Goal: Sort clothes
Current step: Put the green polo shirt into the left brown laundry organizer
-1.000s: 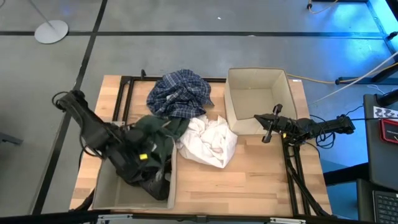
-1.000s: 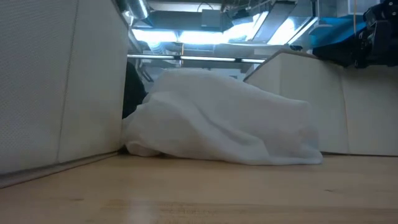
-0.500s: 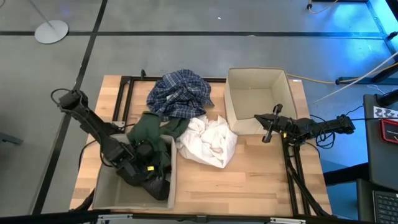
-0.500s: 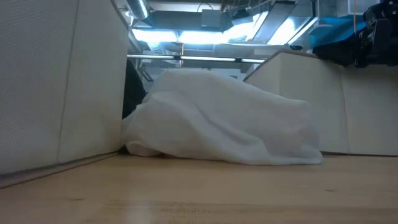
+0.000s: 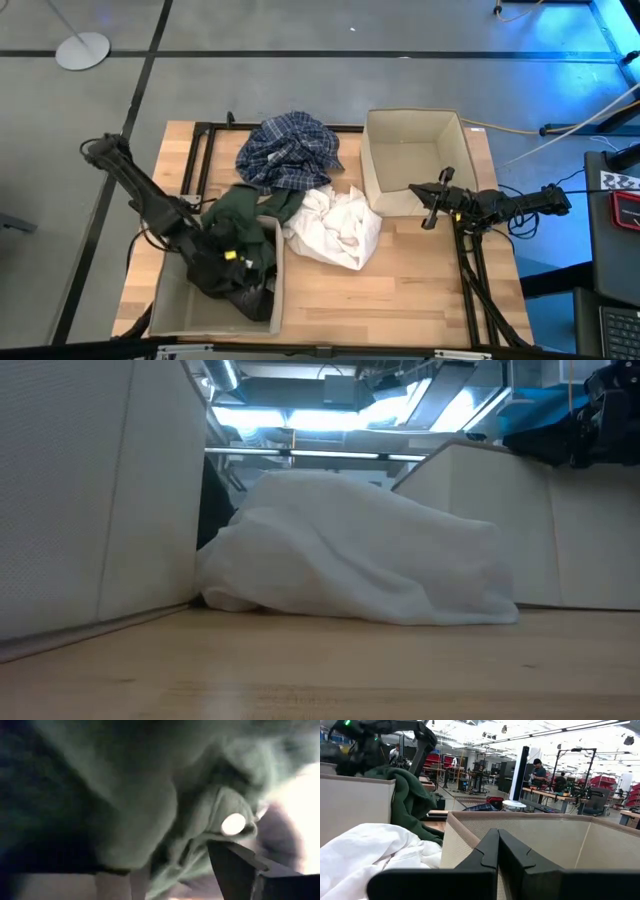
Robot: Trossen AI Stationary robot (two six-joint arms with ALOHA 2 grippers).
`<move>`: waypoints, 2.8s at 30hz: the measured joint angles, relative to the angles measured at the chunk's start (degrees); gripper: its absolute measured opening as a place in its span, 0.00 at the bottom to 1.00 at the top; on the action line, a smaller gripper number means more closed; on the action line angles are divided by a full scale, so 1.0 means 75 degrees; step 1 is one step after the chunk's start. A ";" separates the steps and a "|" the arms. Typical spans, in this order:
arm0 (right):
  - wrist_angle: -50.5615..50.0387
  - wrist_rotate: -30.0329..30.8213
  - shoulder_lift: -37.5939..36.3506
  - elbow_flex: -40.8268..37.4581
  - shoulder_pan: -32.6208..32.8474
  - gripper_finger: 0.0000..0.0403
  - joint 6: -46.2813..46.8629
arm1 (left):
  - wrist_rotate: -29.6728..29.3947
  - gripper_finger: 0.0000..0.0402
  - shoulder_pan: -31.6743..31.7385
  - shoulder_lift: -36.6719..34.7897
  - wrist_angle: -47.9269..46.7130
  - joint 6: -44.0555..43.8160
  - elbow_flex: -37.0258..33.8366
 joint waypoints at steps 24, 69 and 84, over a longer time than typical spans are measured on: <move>-0.0031 -0.0006 0.0000 0.0000 0.0000 0.03 -0.0009 | -0.3447 0.45 0.2777 -0.0765 0.2996 0.9510 0.2426; -0.0245 -0.0017 -0.0003 0.0015 0.0003 0.03 -0.0044 | 0.1509 0.45 0.6668 0.7109 -0.3870 1.0503 0.6759; -0.0262 -0.0015 -0.0003 0.0012 0.0003 0.03 -0.0041 | 0.1947 0.45 0.6668 0.7844 -0.4194 1.0965 0.6745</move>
